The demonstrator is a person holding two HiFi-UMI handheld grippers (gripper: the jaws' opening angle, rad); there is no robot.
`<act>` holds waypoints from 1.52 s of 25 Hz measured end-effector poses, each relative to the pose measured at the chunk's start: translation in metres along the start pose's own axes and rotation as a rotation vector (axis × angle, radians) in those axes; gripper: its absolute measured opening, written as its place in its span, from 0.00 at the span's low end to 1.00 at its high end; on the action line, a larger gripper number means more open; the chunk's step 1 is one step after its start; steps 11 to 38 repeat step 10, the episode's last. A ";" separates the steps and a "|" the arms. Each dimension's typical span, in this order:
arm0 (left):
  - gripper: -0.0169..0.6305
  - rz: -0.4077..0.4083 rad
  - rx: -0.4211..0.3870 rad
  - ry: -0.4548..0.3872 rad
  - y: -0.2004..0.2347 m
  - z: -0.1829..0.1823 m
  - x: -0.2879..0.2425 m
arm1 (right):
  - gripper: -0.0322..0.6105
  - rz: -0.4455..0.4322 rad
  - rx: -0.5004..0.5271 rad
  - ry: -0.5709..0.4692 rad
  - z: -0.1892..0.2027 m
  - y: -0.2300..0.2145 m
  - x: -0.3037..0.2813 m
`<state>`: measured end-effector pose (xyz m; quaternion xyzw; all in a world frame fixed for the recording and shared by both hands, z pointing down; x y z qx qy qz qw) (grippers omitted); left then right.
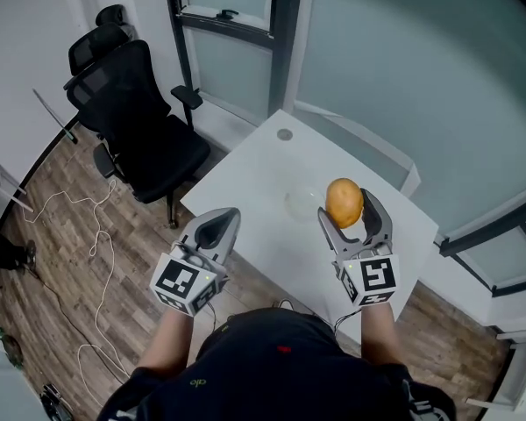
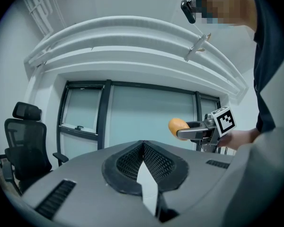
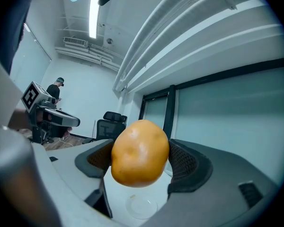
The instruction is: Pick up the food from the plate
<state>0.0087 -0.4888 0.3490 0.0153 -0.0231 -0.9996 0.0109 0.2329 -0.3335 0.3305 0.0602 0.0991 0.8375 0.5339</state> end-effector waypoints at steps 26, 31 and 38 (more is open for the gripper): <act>0.06 0.012 -0.006 -0.001 -0.009 0.000 0.002 | 0.62 -0.001 0.021 -0.012 -0.006 0.001 0.009; 0.06 0.012 -0.006 -0.001 -0.009 0.000 0.002 | 0.62 -0.001 0.021 -0.012 -0.006 0.001 0.009; 0.06 0.012 -0.006 -0.001 -0.009 0.000 0.002 | 0.62 -0.001 0.021 -0.012 -0.006 0.001 0.009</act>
Point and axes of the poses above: the fingertips, and each gripper's own axes: x backward along the fingers, y to its left, z out of its underside, the point moved 8 cm from there along x, backward along the fingers, and after that the axes turned 13 degrees about z, right-handed, at the moved point
